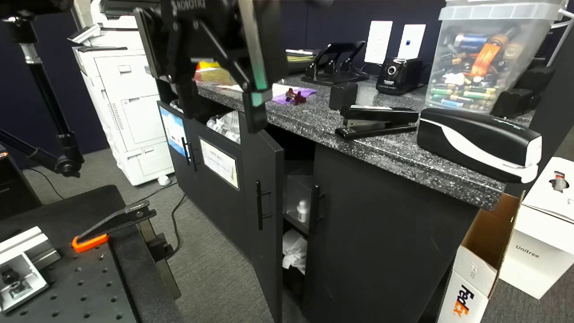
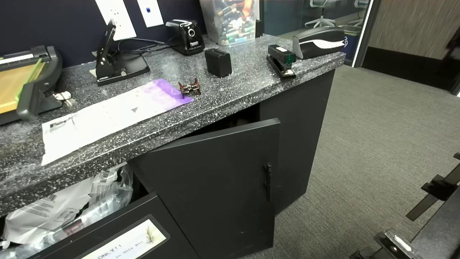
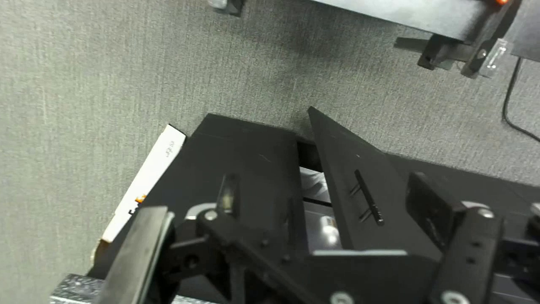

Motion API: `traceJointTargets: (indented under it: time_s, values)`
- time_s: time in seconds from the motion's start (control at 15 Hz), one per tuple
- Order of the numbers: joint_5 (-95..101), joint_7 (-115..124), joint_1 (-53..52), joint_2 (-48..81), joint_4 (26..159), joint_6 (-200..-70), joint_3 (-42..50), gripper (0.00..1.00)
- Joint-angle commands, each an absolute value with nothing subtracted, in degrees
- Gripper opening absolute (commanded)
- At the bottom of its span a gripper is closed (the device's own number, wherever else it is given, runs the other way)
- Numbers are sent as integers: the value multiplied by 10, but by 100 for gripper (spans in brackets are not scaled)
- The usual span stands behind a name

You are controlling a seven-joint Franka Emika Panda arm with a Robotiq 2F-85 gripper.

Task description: Close the cabinet door

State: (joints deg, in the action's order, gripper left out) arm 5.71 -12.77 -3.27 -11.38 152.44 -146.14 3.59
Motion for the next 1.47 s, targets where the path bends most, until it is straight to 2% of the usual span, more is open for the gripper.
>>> traceJointTargets:
  time_s: [0.0, 0.47, 0.67, 1.0, 1.4]
  values:
    - [19, -64, -49, 15, 1468, -1540, -5, 100]
    - [-32, 67, -60, 213, 1316, -1645, -43, 100]
    - [-51, 84, -60, 285, 1250, -1637, -56, 100]
    - [-84, 86, -55, 347, 1181, -1599, -79, 100]
    - [-43, 128, -116, 358, 1167, -1669, -12, 100]
